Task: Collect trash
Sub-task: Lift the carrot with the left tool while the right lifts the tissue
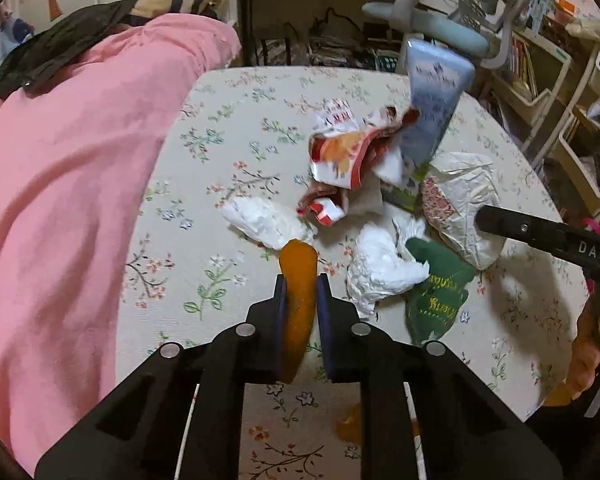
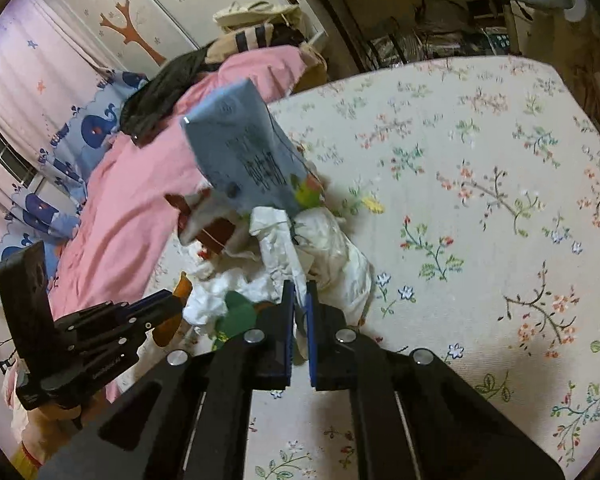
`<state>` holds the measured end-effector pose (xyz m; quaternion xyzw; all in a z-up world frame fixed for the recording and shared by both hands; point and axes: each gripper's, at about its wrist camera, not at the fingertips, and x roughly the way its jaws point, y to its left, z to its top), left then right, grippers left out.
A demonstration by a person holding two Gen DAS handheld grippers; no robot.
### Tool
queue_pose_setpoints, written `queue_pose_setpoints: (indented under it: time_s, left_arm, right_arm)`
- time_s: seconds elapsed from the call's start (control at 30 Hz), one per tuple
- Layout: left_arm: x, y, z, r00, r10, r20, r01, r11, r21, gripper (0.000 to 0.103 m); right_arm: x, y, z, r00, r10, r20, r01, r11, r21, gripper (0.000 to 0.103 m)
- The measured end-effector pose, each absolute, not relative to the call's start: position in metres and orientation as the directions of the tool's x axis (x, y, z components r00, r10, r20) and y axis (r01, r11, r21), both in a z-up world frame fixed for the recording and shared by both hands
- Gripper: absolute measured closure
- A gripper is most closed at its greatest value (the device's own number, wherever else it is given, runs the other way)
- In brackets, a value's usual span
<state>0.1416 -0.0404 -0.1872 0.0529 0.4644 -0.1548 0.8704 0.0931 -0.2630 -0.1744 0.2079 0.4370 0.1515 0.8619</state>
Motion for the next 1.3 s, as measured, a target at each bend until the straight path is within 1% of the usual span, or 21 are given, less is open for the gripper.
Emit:
queue_pose_setpoints:
  time_s: [0.13,0.37,0.57,0.67,0.77,0.83,0.87,0.9,0.93,0.97,1.07,1.27,1.3]
  left_arm:
    - [0.140,-0.028,-0.179,0.549,-0.217,-0.807,0.277,0.958,-0.069,0.089]
    - [0.131,-0.011,-0.163,0.596,-0.249,-0.764,0.242,0.962,-0.125,0.089]
    - [0.123,-0.010,-0.156,0.618,-0.247,-0.746,0.234,0.964,-0.125,0.089]
    - [0.120,-0.009,-0.155,0.620,-0.250,-0.743,0.234,0.964,-0.130,0.089]
    - [0.117,-0.010,-0.157,0.614,-0.247,-0.750,0.233,0.964,-0.127,0.089]
    - [0.115,-0.010,-0.158,0.612,-0.249,-0.751,0.236,0.963,-0.127,0.089]
    - [0.114,-0.011,-0.158,0.611,-0.249,-0.751,0.238,0.963,-0.126,0.089]
    - [0.113,-0.011,-0.159,0.610,-0.249,-0.753,0.239,0.963,-0.125,0.089]
    - [0.113,-0.011,-0.159,0.609,-0.248,-0.754,0.240,0.963,-0.124,0.089]
    - [0.112,-0.012,-0.159,0.607,-0.249,-0.755,0.242,0.962,-0.123,0.089]
    - [0.112,-0.014,-0.159,0.607,-0.250,-0.755,0.245,0.962,-0.122,0.089]
    - [0.113,-0.015,-0.160,0.604,-0.249,-0.757,0.250,0.961,-0.117,0.089]
    - [0.113,-0.015,-0.160,0.605,-0.249,-0.757,0.250,0.961,-0.116,0.089]
  right_arm:
    - [0.087,-0.270,-0.167,0.599,0.442,-0.667,-0.078,0.862,0.501,0.097]
    - [0.079,-0.283,-0.154,0.645,0.437,-0.627,-0.066,0.849,0.524,0.097]
    - [0.072,-0.289,-0.147,0.673,0.446,-0.591,-0.068,0.832,0.550,0.097]
    - [0.069,-0.289,-0.146,0.676,0.443,-0.589,-0.069,0.833,0.548,0.097]
    - [0.069,-0.290,-0.151,0.674,0.401,-0.620,-0.030,0.854,0.520,0.096]
    - [0.070,-0.295,-0.157,0.669,0.362,-0.649,0.014,0.867,0.498,0.090]
    - [0.072,-0.297,-0.161,0.662,0.356,-0.659,0.028,0.868,0.497,0.075]
    - [0.075,-0.299,-0.165,0.659,0.353,-0.664,0.042,0.865,0.500,0.050]
    - [0.076,-0.301,-0.168,0.659,0.346,-0.667,0.054,0.864,0.501,0.037]
    - [0.077,-0.301,-0.170,0.660,0.346,-0.667,0.057,0.862,0.503,0.030]
    - [0.085,-0.294,-0.177,0.639,0.369,-0.675,0.045,0.858,0.512,0.029]
    - [0.097,-0.271,-0.193,0.579,0.398,-0.712,0.017,0.867,0.498,0.030]
    - [0.097,-0.269,-0.195,0.569,0.402,-0.717,0.012,0.868,0.497,0.042]
